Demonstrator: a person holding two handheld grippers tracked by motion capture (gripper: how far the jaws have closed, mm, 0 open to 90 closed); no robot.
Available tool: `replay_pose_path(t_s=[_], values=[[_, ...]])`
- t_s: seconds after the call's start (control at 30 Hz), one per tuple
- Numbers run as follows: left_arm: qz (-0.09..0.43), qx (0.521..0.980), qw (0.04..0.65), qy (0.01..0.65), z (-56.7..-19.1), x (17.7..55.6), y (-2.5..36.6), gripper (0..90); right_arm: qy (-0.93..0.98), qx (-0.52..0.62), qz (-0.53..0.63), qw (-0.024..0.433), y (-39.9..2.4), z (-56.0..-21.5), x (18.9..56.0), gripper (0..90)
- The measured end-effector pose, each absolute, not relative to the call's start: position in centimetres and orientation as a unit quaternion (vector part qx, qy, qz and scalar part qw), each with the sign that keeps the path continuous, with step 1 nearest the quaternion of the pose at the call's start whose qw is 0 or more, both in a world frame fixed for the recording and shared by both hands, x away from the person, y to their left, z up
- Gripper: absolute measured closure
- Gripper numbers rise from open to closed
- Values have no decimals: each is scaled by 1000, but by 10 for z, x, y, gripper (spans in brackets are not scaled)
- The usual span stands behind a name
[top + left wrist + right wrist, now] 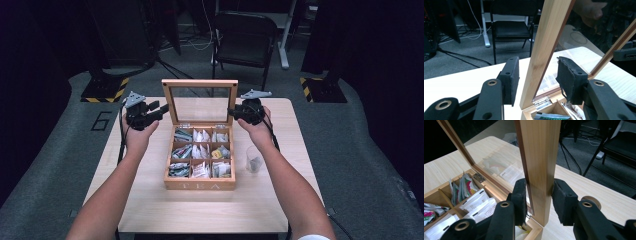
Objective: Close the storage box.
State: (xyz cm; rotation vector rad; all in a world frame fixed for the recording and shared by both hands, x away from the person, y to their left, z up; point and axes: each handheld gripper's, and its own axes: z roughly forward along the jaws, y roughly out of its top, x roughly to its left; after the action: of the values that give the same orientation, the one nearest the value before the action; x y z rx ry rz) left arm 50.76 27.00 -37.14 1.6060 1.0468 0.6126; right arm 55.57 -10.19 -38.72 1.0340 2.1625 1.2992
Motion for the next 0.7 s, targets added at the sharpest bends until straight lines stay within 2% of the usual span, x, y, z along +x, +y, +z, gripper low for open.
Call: replay_pose_path(t_s=[0.7], values=[[268, 688, 538, 406, -357, 501, 257, 614, 775, 363, 478, 197, -106, -391, 543, 625]])
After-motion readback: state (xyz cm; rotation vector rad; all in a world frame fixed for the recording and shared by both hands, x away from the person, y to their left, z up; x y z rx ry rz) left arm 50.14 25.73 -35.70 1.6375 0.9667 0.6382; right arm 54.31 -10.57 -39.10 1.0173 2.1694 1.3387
